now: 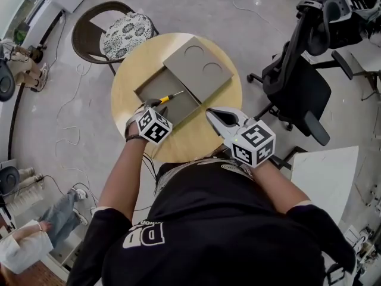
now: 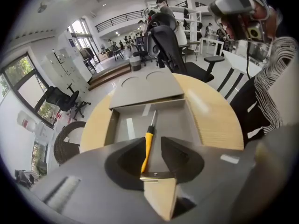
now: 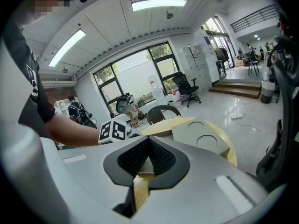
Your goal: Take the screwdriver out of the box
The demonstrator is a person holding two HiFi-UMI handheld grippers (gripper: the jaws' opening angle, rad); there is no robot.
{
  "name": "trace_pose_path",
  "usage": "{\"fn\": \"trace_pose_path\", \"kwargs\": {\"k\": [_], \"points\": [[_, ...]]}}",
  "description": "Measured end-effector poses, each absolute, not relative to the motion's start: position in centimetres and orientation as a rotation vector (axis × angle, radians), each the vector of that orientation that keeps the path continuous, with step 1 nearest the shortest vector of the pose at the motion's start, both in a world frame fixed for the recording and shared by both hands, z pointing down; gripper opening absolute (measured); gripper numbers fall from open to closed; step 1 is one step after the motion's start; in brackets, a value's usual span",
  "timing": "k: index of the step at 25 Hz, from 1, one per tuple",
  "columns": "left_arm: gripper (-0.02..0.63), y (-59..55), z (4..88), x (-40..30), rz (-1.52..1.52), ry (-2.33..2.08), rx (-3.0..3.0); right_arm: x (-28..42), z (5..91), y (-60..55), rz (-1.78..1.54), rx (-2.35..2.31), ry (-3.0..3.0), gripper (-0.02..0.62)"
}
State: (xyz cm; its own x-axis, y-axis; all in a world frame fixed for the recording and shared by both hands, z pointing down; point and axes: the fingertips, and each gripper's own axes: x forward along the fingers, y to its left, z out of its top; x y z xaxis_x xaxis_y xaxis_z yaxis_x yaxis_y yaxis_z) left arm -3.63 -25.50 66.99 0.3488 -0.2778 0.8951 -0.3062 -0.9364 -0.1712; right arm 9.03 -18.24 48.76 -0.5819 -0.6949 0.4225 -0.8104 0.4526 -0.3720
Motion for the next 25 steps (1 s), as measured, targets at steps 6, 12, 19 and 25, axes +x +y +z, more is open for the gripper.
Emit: {"fn": "trace_pose_path", "kwargs": {"k": [6,12,19,25], "points": [[0.163,-26.7,68.6,-3.2,1.725,-0.517,2.539,9.7,49.1,-18.0,0.837,1.341,-2.468,0.001],[0.163,-27.4,70.2,-3.4,1.761,-0.476,2.517,10.0,49.9,-17.9,0.870,1.354,-2.443,0.000],[0.163,-28.0,71.5,-3.2,1.789,-0.425,2.502,10.3,50.4,-17.7,0.898,1.369,-2.418,0.000],[0.163,-28.5,72.7,-2.7,1.843,-0.371,2.500,11.1,50.8,-17.6,0.915,1.396,-2.400,0.001]]}}
